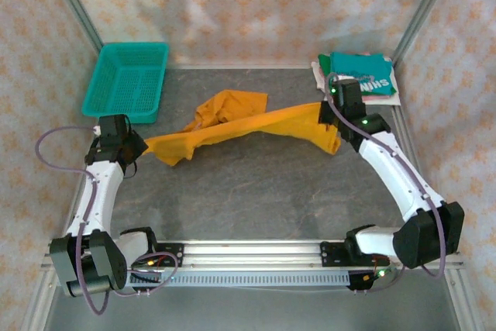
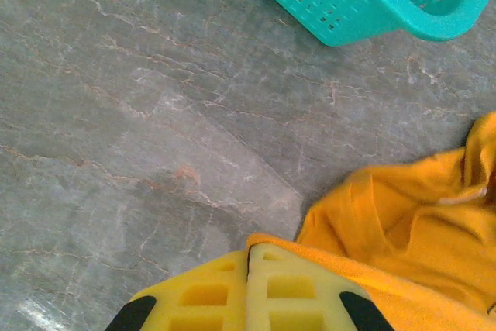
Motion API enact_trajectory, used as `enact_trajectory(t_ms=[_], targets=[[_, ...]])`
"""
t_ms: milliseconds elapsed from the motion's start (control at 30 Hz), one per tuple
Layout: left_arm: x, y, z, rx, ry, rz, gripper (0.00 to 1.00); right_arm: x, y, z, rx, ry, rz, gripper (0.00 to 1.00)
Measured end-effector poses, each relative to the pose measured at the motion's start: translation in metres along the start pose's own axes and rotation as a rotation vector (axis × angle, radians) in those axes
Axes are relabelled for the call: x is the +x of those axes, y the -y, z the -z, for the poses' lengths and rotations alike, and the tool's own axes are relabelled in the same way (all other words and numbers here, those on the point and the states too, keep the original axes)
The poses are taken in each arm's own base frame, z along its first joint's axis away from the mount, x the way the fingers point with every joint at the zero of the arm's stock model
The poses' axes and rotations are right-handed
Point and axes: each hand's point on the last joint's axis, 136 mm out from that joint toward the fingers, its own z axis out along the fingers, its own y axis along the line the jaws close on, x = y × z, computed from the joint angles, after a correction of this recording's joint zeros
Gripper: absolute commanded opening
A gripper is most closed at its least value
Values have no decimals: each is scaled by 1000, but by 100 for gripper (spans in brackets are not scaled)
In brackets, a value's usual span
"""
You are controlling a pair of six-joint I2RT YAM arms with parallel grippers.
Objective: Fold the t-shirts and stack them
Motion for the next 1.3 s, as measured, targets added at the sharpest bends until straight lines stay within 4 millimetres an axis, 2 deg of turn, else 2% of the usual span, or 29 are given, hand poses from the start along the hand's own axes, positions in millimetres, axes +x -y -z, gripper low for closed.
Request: enact_trajectory(t_ms=[133, 167, 267, 367, 533, 733, 867, 1300], targets=[[3, 5, 0, 31, -18, 8, 0, -5, -1, -5, -1, -4, -14, 1], [3, 6, 0, 35, -20, 8, 0, -2, -3, -8, -7, -17, -17, 7], [5, 8, 0, 49, -29, 7, 0, 10, -6, -20, -15, -57, -42, 34], [12, 9, -5, 66, -44, 9, 0, 35, -3, -36, -2, -116, -57, 44], [29, 9, -17, 87, -107, 13, 0, 84, 1, -61, 11, -239, -105, 45], [38, 8, -26, 93, -132, 16, 0, 156, -12, -60, -96, -371, -226, 45], [43, 8, -33, 92, -156, 17, 0, 187, -15, -62, -121, -433, -279, 47], [42, 10, -38, 98, -155, 16, 0, 189, -11, -108, -105, -426, -313, 47]])
